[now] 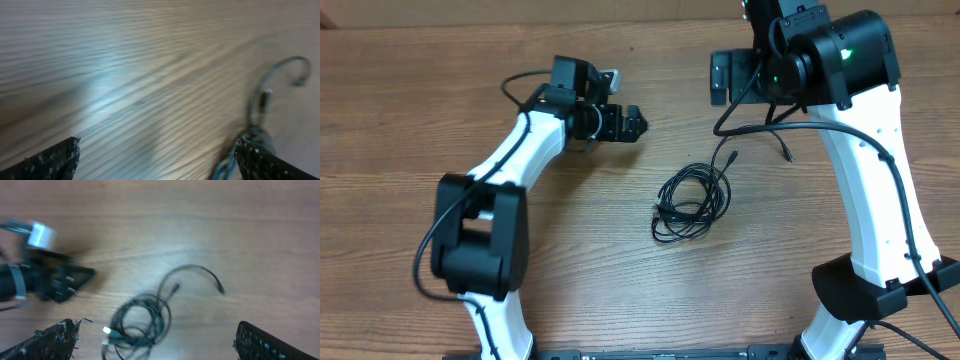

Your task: Untangle cables

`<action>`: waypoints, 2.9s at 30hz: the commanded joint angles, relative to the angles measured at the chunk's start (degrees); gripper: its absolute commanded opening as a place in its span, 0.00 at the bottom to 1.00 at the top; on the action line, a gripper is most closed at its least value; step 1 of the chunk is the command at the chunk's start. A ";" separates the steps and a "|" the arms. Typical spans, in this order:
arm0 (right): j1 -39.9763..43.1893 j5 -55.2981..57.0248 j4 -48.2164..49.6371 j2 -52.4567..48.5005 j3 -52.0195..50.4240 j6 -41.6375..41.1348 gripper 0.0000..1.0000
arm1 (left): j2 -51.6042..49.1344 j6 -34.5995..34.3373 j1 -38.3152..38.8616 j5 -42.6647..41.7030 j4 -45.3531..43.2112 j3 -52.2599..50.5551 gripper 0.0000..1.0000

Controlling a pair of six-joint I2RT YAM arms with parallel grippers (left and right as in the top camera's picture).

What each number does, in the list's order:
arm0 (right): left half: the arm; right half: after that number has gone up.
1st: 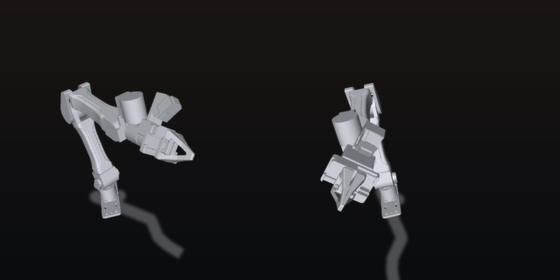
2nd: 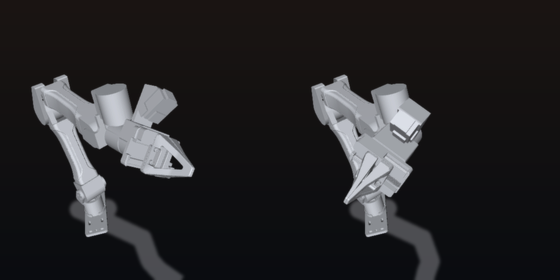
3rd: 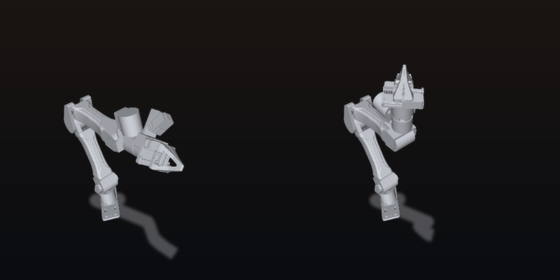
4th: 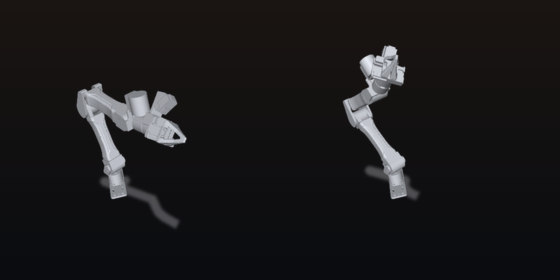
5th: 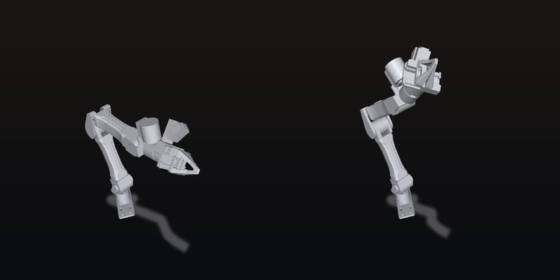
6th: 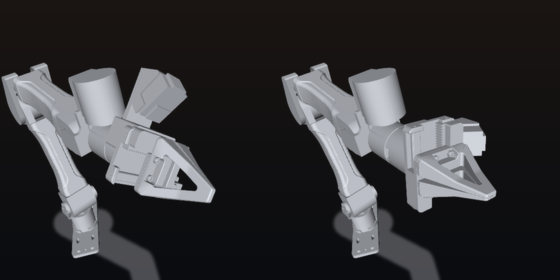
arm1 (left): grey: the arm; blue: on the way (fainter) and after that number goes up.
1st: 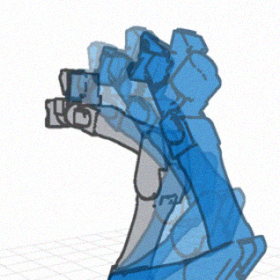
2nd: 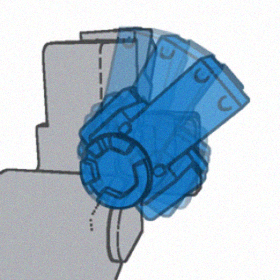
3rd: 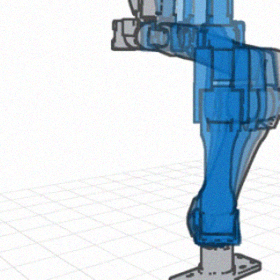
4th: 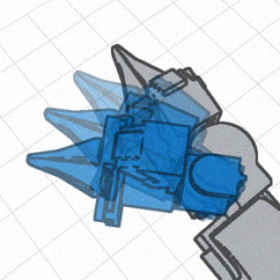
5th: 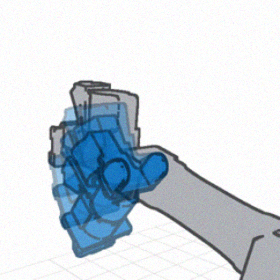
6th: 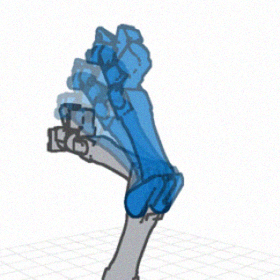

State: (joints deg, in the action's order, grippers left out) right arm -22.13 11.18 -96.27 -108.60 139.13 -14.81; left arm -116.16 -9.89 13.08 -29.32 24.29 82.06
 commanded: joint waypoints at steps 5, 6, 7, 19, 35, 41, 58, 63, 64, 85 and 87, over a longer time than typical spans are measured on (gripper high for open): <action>-0.48 -5.79 -0.79 2.43 -1.44 -1.92 1.00 | 19.56 5.75 1.16 26.71 8.90 3.39 1.00; -0.76 -6.84 -0.79 2.60 -2.43 -1.92 1.00 | 20.59 5.97 1.18 28.11 9.66 3.39 1.00; -1.09 -7.69 -0.79 2.86 -3.91 -1.92 1.00 | 21.79 6.29 1.18 29.29 10.60 3.39 1.00; -7.45 4.61 2.12 15.65 -36.37 -14.40 1.00 | 24.00 6.80 0.22 29.94 15.02 3.32 1.00; -9.29 -9.94 46.69 44.68 -88.94 -14.80 1.00 | 24.00 7.15 0.42 29.88 16.17 3.32 1.00; -8.48 -10.51 53.51 34.99 -91.34 -16.33 1.00 | 24.00 7.15 0.44 29.90 16.22 3.32 1.00; -3.34 -27.52 62.45 21.05 -91.08 -35.28 0.97 | 24.00 7.15 0.44 29.90 17.57 3.32 1.00; -3.34 -31.47 59.25 21.05 -91.06 -41.75 0.97 | 24.00 7.10 0.44 29.70 18.34 3.32 1.00; -3.34 -32.04 58.69 21.05 -91.06 -42.53 0.97 | 24.00 7.10 0.44 29.73 18.43 3.32 1.00; -3.23 -31.39 58.95 19.96 -91.10 -51.63 0.87 | 24.00 6.91 0.44 29.70 18.99 3.32 1.00; -3.23 -31.41 59.67 19.30 -91.10 -52.59 0.87 | 24.00 6.93 0.44 29.73 18.99 3.32 1.00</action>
State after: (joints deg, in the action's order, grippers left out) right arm -25.58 -21.17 -37.36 -88.05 47.86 -64.34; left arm -92.05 -3.88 13.74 -0.12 43.29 85.19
